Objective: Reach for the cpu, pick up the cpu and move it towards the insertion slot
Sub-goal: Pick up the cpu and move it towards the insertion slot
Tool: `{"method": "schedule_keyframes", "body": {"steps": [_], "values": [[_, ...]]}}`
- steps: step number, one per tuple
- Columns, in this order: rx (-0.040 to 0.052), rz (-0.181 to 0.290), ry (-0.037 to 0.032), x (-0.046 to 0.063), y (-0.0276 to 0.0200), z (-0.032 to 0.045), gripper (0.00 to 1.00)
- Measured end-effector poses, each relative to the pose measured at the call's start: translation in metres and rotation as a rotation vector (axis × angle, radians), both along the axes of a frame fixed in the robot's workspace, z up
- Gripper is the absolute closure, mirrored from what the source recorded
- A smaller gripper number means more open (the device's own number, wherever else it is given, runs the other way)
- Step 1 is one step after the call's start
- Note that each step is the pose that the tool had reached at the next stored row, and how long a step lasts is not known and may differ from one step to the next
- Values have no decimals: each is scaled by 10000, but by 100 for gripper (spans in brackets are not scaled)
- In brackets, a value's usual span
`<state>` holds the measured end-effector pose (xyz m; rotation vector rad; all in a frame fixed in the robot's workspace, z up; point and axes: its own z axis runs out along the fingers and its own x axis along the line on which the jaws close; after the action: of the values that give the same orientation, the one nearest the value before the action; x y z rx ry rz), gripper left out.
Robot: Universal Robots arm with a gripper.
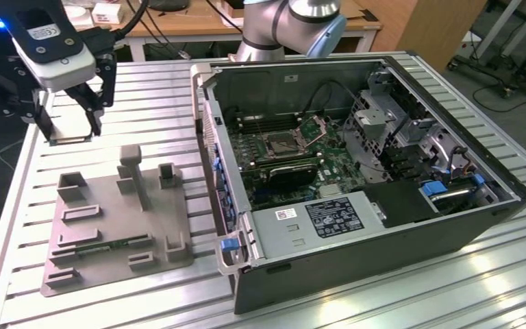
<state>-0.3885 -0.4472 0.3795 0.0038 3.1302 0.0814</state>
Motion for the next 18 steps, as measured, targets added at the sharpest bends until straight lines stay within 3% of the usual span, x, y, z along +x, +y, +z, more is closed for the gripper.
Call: {"method": "schedule_keyframes", "body": {"steps": [18], "values": [[0, 0, 0, 204, 0, 0, 45]]}}
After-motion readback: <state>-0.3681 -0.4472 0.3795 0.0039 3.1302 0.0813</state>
